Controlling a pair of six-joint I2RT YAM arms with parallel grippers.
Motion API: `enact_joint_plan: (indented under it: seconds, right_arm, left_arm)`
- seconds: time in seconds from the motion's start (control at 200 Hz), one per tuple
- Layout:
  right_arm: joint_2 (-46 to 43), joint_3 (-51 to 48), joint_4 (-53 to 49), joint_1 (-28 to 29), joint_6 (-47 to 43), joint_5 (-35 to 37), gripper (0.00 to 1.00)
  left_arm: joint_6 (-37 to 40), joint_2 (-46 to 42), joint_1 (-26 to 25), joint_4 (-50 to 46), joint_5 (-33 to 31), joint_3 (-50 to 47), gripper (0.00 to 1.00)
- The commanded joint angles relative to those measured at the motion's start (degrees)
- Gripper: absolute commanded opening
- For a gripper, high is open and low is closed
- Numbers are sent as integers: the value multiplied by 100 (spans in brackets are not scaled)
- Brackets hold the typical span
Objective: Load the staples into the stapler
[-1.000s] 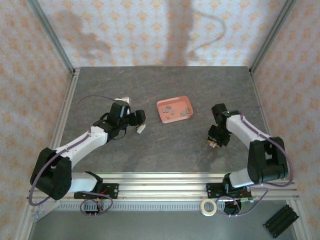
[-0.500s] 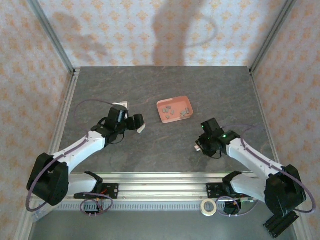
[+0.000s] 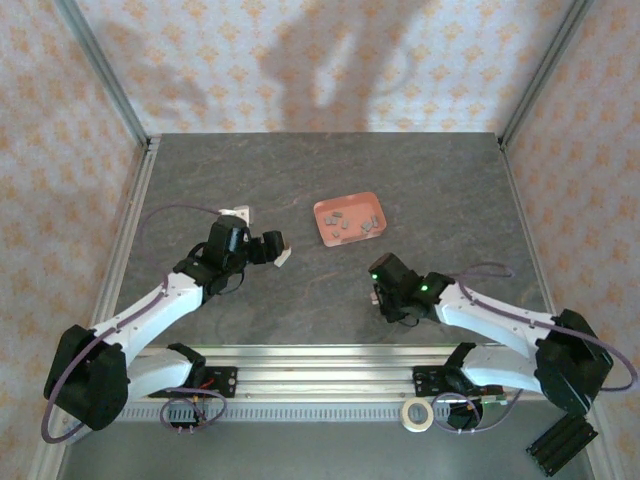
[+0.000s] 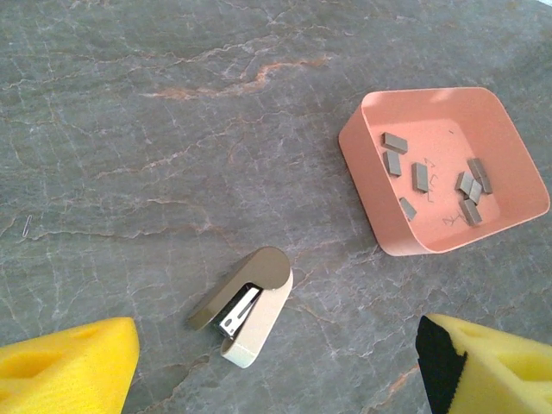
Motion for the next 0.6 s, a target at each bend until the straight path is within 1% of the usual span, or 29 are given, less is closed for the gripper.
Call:
enact_joint_plan:
  seconds: [0.0,0.065,0.155,0.365,0.596]
  right_arm:
    - [370,270,63,280,1154,495,27]
    - [598,307,256,439,1425,522,26]
    - [900,381,485,546,1565,442,26]
    - [1423,752,563,623,1618,296,26]
    - [1697,791,761,625,1842,225,26]
  left_arm:
    - [125,-99,-22,-26,-122,-85,85]
    - [140,-106,-21,-29,-123,-98,85]
    - [184,-148,-22,-69,-139,-94,85]
    - [398,-256,-22,-174,-210,-62,85]
    - [370,-322,-16,-233,-246,-110,86]
